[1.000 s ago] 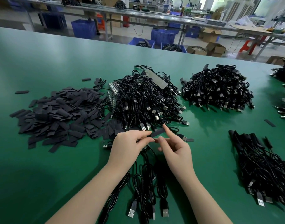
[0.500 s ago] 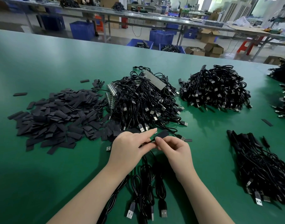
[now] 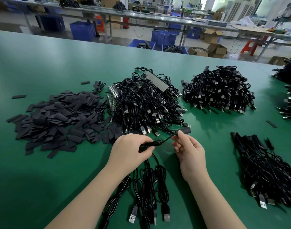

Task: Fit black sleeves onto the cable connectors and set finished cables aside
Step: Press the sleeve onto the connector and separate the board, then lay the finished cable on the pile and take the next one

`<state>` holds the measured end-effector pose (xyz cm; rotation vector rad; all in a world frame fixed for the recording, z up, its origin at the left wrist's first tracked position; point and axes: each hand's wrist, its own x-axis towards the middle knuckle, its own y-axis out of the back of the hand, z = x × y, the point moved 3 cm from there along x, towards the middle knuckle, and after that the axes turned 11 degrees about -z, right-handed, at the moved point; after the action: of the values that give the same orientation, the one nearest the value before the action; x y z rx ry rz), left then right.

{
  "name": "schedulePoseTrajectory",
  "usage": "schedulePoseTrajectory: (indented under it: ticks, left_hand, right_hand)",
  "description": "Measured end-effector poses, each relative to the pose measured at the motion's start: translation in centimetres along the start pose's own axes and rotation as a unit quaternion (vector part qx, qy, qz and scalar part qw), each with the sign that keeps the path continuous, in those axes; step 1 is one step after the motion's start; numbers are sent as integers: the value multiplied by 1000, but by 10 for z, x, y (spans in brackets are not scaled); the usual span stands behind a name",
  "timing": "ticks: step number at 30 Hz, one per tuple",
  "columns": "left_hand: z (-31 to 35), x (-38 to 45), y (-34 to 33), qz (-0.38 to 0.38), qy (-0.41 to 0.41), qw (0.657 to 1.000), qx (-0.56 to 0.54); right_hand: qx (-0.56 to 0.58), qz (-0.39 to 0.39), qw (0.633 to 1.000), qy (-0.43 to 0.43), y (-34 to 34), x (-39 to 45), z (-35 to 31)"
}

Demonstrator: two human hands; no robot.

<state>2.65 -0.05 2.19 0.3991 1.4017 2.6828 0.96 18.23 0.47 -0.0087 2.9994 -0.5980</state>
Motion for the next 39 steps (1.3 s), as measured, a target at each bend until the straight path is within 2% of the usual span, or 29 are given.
schedulePoseTrajectory:
  ticks: [3,9,16,19,22,24,25,26,27,28,29,30,32,34,36,38,39]
  left_hand:
    - [1,-1,-1,20,-6,1000,-12]
    - [7,-4,2,76,-23,996,-49]
    - [10,-2,2,54,-84,995,-1]
    - [12,-5,2,39,-111,993,-15]
    - [10,-5,3,33,-109,993,-32]
    - [8,-4,4,41,-98,994,-27]
    - [7,-4,5,49,-89,995,-24]
    - [5,-4,6,57,-78,995,-20]
    - [4,-4,6,66,-66,996,-15]
    - [3,-3,6,72,-53,996,-10]
    - [3,-3,6,78,-42,996,-5]
    - [4,-3,7,82,-32,996,1]
    - [3,-4,8,76,-10,997,26]
    - [0,-4,8,66,13,996,60]
    - [-3,-4,8,61,34,994,82]
    - [-4,-3,8,56,53,994,81]
    - [-5,-3,8,54,59,994,75]
  right_hand:
    - [-17,-16,1000,4,-3,-2,-1]
    - [-191,-85,976,63,-21,-10,3]
    - [-189,-112,970,107,-24,-16,-7]
    - [-193,-81,967,145,-21,-18,-20]
    - [-130,-24,977,169,-7,-20,-52]
    - [-192,29,961,199,12,-24,-81]
    - [-281,69,935,205,24,-26,-95]
    - [-399,110,890,191,39,-26,-107]
    - [-534,151,819,148,55,-25,-117]
    - [-650,188,731,84,72,-23,-125]
    - [-721,216,658,15,89,-21,-132]
    - [-748,232,619,-52,104,-21,-136]
    - [-756,234,586,-175,125,-24,-138]
    - [-776,227,545,-224,133,-28,-134]
    - [-804,242,520,-160,124,-27,-131]
    - [-811,239,533,-31,94,-29,-127]
    - [-808,213,548,34,74,-30,-121]
